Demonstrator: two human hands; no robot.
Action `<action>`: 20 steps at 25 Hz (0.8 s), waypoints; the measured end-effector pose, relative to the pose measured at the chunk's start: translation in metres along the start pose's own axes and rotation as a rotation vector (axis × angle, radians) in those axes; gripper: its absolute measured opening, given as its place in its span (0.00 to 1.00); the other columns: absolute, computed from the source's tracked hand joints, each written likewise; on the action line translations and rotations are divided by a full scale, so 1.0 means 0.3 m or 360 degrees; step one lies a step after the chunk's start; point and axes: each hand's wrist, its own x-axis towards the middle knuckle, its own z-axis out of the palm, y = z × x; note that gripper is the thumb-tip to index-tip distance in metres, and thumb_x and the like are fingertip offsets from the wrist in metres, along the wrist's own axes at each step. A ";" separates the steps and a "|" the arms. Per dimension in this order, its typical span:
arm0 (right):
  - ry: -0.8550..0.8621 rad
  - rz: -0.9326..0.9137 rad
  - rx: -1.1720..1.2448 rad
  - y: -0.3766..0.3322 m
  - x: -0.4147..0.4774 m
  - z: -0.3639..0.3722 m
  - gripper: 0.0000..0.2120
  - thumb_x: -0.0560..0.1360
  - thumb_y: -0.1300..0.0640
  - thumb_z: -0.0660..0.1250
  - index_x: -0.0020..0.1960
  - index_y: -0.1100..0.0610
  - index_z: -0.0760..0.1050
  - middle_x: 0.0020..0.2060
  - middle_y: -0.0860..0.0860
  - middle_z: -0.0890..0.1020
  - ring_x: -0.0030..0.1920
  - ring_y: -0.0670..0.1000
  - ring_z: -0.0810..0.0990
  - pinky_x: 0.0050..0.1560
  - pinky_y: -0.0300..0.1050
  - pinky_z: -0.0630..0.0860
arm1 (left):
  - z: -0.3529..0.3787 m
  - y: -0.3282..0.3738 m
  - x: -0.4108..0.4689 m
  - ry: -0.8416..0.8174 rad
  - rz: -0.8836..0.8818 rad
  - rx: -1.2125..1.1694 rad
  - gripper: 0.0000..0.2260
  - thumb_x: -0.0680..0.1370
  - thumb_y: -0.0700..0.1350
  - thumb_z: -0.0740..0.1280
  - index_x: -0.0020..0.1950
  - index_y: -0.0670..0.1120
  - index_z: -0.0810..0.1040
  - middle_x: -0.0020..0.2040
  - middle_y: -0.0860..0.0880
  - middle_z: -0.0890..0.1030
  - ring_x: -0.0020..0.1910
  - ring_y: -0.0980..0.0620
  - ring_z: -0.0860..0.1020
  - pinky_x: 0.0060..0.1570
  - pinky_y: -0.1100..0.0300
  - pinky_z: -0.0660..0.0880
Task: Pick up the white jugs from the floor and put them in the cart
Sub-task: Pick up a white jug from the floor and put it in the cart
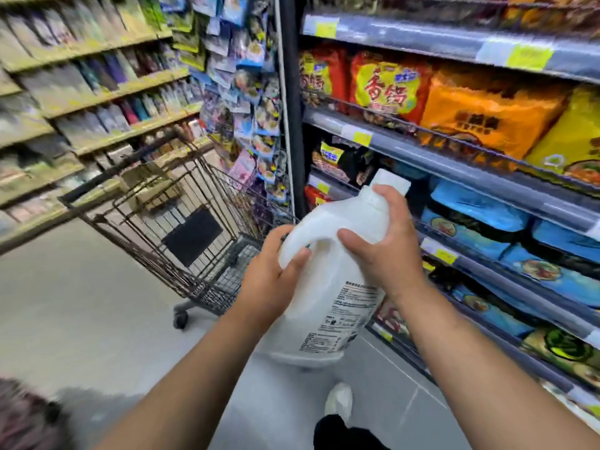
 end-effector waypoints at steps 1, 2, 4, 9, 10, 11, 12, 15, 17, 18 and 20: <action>-0.0050 -0.0005 0.0028 0.006 0.054 0.070 0.39 0.55 0.33 0.69 0.64 0.33 0.62 0.63 0.50 0.70 0.60 0.52 0.72 0.60 0.52 0.72 | -0.032 -0.035 0.049 0.0056 -0.0021 0.0024 0.11 0.80 0.52 0.65 0.61 0.61 0.70 0.48 0.71 0.76 0.47 0.74 0.74 0.45 0.67 0.71; -0.0103 -0.0024 0.0060 0.013 0.111 0.136 0.39 0.55 0.33 0.69 0.65 0.33 0.62 0.64 0.50 0.70 0.60 0.52 0.71 0.60 0.52 0.71 | -0.059 -0.070 0.099 0.0112 -0.0054 0.0048 0.12 0.80 0.52 0.65 0.63 0.59 0.70 0.47 0.68 0.77 0.46 0.72 0.75 0.44 0.67 0.71; -0.0223 -0.0067 0.0129 0.025 0.238 0.264 0.42 0.55 0.32 0.69 0.67 0.34 0.62 0.65 0.50 0.69 0.62 0.50 0.70 0.63 0.50 0.70 | -0.108 -0.130 0.202 0.0205 -0.0139 0.0078 0.15 0.80 0.53 0.65 0.66 0.56 0.70 0.49 0.62 0.77 0.46 0.63 0.76 0.46 0.61 0.72; -0.0460 -0.0042 0.0302 0.051 0.479 0.533 0.42 0.55 0.29 0.72 0.64 0.22 0.56 0.68 0.47 0.68 0.68 0.52 0.69 0.68 0.60 0.68 | -0.223 -0.249 0.413 0.0263 -0.0278 0.0141 0.17 0.80 0.53 0.65 0.67 0.55 0.69 0.51 0.60 0.76 0.51 0.54 0.77 0.49 0.60 0.72; -0.0491 -0.0009 0.0354 0.055 0.512 0.579 0.42 0.56 0.29 0.73 0.65 0.22 0.56 0.68 0.44 0.68 0.69 0.52 0.68 0.68 0.60 0.67 | -0.245 -0.273 0.453 0.0245 -0.0310 0.0145 0.17 0.79 0.53 0.66 0.67 0.55 0.69 0.49 0.63 0.75 0.50 0.56 0.76 0.47 0.62 0.70; -0.0514 0.0023 0.0408 0.062 0.548 0.629 0.42 0.57 0.30 0.73 0.65 0.22 0.56 0.68 0.39 0.67 0.70 0.50 0.68 0.69 0.60 0.67 | -0.268 -0.305 0.494 0.0211 -0.0333 0.0149 0.17 0.79 0.53 0.66 0.66 0.56 0.69 0.48 0.65 0.74 0.48 0.58 0.76 0.45 0.63 0.70; -0.0538 0.0047 0.0444 0.071 0.573 0.670 0.41 0.58 0.31 0.73 0.65 0.22 0.56 0.67 0.34 0.66 0.70 0.48 0.68 0.69 0.59 0.67 | -0.285 -0.334 0.525 0.0165 -0.0356 0.0155 0.16 0.79 0.54 0.66 0.65 0.57 0.68 0.48 0.66 0.74 0.46 0.60 0.76 0.44 0.63 0.72; -0.0565 0.0124 0.0448 0.115 0.635 0.781 0.41 0.59 0.31 0.73 0.66 0.22 0.55 0.68 0.35 0.66 0.71 0.47 0.68 0.69 0.59 0.67 | -0.331 -0.426 0.626 0.0005 -0.0429 0.0119 0.15 0.77 0.57 0.68 0.59 0.59 0.67 0.48 0.63 0.77 0.46 0.66 0.76 0.43 0.67 0.76; -0.0523 0.0197 0.0417 0.146 0.673 0.882 0.40 0.60 0.32 0.73 0.66 0.22 0.54 0.67 0.32 0.66 0.70 0.45 0.67 0.70 0.57 0.67 | -0.369 -0.518 0.718 -0.0111 -0.0470 0.0097 0.15 0.75 0.57 0.70 0.57 0.57 0.68 0.48 0.60 0.78 0.46 0.63 0.78 0.44 0.62 0.79; -0.0489 0.0236 0.0397 0.153 0.690 0.935 0.39 0.62 0.35 0.73 0.65 0.22 0.54 0.66 0.27 0.64 0.69 0.42 0.67 0.70 0.55 0.67 | -0.386 -0.572 0.767 -0.0172 -0.0484 0.0083 0.16 0.75 0.57 0.71 0.55 0.57 0.68 0.48 0.58 0.78 0.47 0.59 0.79 0.46 0.56 0.80; -0.0356 0.0344 0.0383 0.167 0.720 1.046 0.36 0.66 0.41 0.71 0.65 0.22 0.54 0.63 0.24 0.63 0.67 0.41 0.68 0.70 0.54 0.68 | -0.415 -0.676 0.859 -0.0273 -0.0517 0.0087 0.17 0.73 0.58 0.73 0.51 0.57 0.68 0.49 0.55 0.79 0.47 0.52 0.79 0.47 0.48 0.79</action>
